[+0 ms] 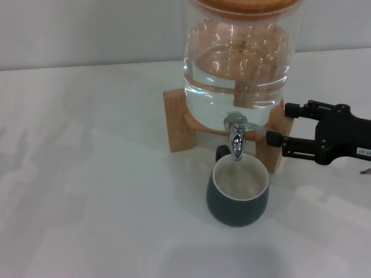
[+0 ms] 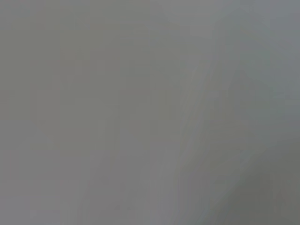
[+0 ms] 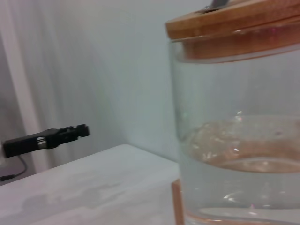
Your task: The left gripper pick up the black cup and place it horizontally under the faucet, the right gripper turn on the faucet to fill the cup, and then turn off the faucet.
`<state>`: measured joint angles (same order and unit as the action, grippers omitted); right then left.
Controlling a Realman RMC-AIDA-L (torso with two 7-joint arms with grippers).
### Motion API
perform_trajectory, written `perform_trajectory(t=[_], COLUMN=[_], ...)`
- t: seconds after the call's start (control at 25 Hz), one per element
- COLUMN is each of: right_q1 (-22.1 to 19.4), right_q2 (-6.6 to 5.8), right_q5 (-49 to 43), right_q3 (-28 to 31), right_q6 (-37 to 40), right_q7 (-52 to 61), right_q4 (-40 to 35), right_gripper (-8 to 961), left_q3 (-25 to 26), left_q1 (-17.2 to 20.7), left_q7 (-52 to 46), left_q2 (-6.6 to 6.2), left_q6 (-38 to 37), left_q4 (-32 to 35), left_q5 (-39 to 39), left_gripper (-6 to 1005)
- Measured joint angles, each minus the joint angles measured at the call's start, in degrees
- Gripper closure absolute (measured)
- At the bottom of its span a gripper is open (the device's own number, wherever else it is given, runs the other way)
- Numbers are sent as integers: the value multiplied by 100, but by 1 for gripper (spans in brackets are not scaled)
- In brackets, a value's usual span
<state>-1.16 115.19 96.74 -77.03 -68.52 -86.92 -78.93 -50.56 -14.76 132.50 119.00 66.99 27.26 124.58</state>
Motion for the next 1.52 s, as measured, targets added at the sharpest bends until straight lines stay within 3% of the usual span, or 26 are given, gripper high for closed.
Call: perform_trajectory(t=[0.96,1.16,1.28,1.52], right_q1=[127,-3,-126,-169], right_q2=[5,11,13,12], right_q5=[21,79,285,1029], right_q3=[70,512,1144,2229], right_q6=[170,-389,-1056,-1969], right_q7=[-9,-50,-329,-1761], right_q4=[138,135,407,1953], right_gripper=[189,189,189,189], left_q3=[-21,11,25,353], left_q1=[31,12,-3,-48], left_q7=[-20,-3,36,195], left_q2=[18,6,-12,-18], left_q6=[-5,-11,-57,-74], left_q4=[-10,-11,-10,-10], left_q5=[8,34,120,170], left_gripper=[481,481,481,481])
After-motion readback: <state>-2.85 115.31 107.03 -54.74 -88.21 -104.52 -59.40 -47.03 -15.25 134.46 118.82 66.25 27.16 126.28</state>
